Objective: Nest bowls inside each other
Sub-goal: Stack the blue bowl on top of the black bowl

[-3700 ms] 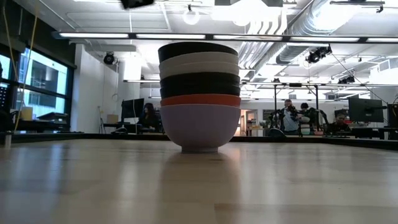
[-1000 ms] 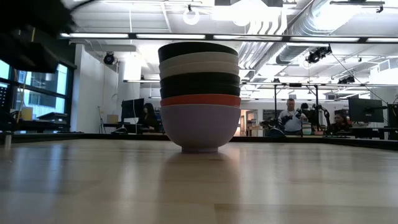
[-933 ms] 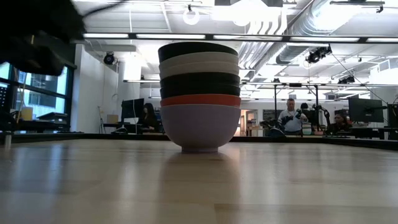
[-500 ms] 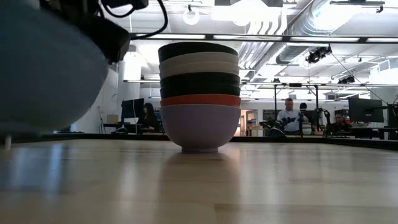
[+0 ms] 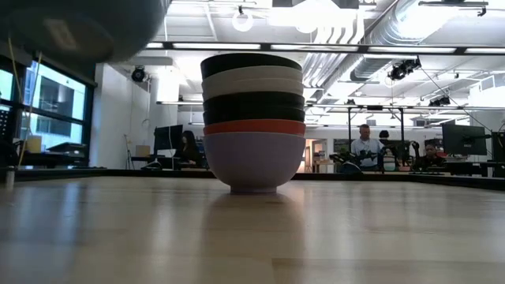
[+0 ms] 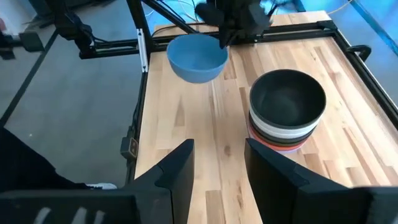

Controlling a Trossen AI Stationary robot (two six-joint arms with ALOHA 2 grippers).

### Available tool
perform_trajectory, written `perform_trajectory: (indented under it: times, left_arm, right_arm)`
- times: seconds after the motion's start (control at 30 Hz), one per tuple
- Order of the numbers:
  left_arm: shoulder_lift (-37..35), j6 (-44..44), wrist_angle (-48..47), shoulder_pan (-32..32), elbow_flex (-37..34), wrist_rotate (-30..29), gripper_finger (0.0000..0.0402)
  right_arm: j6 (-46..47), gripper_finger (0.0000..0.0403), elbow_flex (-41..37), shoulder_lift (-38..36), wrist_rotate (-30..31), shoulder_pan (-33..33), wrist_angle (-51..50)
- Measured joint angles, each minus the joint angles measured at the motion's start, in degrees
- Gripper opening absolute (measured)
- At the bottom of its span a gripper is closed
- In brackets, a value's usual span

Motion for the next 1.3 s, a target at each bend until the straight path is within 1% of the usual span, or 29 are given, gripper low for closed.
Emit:
perform_trajectory:
  times: [0.17, 0.3, 0.43, 0.57, 0.8, 1.03, 1.17, 1.3]
  left_arm:
    - [-0.1, 2.4, -3.7, 3.4, 8.7, -2.2, 0.0]
    - [-0.1, 4.1, -5.8, 7.7, 15.5, -4.9, 0.0]
    - [1.1, 5.5, -6.2, 12.2, 20.8, -7.7, 0.0]
    - [3.4, 7.9, -6.4, 16.3, 25.2, -8.9, 0.0]
    - [11.4, 13.2, -6.5, 20.7, 31.4, -7.4, 0.0]
    - [21.4, 17.8, -9.6, 21.7, 41.7, -6.1, 0.0]
    - [26.8, 20.0, -13.1, 21.7, 48.3, -6.7, 0.0]
    - [30.8, 21.9, -18.3, 21.6, 52.8, -9.1, 0.0]
  right_arm:
    - [-0.5, 0.0135, 0.0, 0.0, 0.5, 0.0, -0.1]
    - [-0.5, 0.0135, 0.0, 0.0, 0.6, 0.0, -0.1]
    - [-1.0, 0.0135, 0.0, 0.0, 0.6, 0.0, -0.1]
    - [-1.6, 0.0135, 0.0, 0.0, 1.1, 0.0, -0.1]
    - [-2.0, 0.0135, 0.0, 0.0, 1.3, 0.0, -0.2]
    - [-1.4, 0.0134, 0.0, 0.0, 1.2, 0.0, -0.2]
    - [-1.4, 0.0128, 0.0, 0.0, 1.2, 0.0, -0.3]
    - [-1.4, 0.0119, 0.0, 0.0, 1.0, 0.0, -0.3]
